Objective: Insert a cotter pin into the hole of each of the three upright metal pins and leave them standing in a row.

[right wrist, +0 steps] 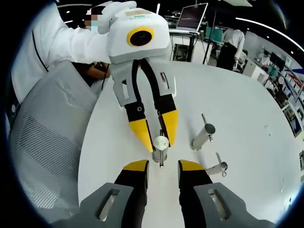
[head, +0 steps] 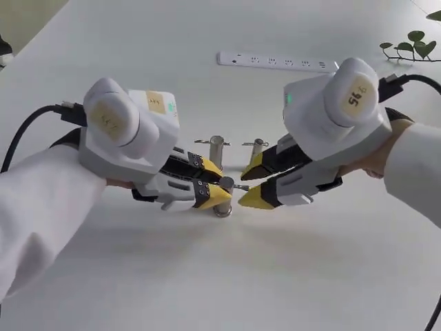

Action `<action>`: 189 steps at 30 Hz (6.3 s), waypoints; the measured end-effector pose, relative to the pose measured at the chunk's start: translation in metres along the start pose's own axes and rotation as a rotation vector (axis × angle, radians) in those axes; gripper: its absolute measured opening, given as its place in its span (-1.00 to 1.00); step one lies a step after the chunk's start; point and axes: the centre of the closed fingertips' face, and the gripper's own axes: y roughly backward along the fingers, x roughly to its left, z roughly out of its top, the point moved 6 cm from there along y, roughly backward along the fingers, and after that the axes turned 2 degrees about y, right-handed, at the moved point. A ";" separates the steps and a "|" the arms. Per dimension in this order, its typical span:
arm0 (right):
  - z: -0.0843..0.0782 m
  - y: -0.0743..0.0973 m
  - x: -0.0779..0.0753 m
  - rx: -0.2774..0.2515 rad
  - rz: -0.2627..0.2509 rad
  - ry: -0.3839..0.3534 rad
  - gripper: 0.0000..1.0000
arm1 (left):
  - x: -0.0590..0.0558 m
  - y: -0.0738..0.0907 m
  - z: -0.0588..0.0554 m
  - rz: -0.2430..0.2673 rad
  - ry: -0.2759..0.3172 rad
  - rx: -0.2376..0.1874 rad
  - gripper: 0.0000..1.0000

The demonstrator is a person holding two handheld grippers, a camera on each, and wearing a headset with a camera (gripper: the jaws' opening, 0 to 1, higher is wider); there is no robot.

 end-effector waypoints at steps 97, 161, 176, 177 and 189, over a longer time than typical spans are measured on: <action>-0.024 0.002 0.000 -0.237 -0.069 -0.129 -0.84 | -0.049 0.086 -0.048 0.202 0.456 -0.184 0.98; -0.064 0.066 -0.030 -0.383 -0.316 -0.463 0.49 | -0.035 0.096 -0.036 0.345 0.470 -0.236 0.98; -0.063 0.095 0.025 -0.334 -0.357 -0.605 0.96 | -0.049 0.100 -0.018 0.369 0.491 -0.254 0.99; -0.063 0.098 0.028 -0.340 -0.363 -0.612 0.97 | -0.050 0.100 -0.017 0.371 0.493 -0.251 0.99; -0.070 0.112 0.052 -0.346 -0.374 -0.730 0.97 | -0.067 0.094 -0.009 0.413 0.506 -0.193 0.99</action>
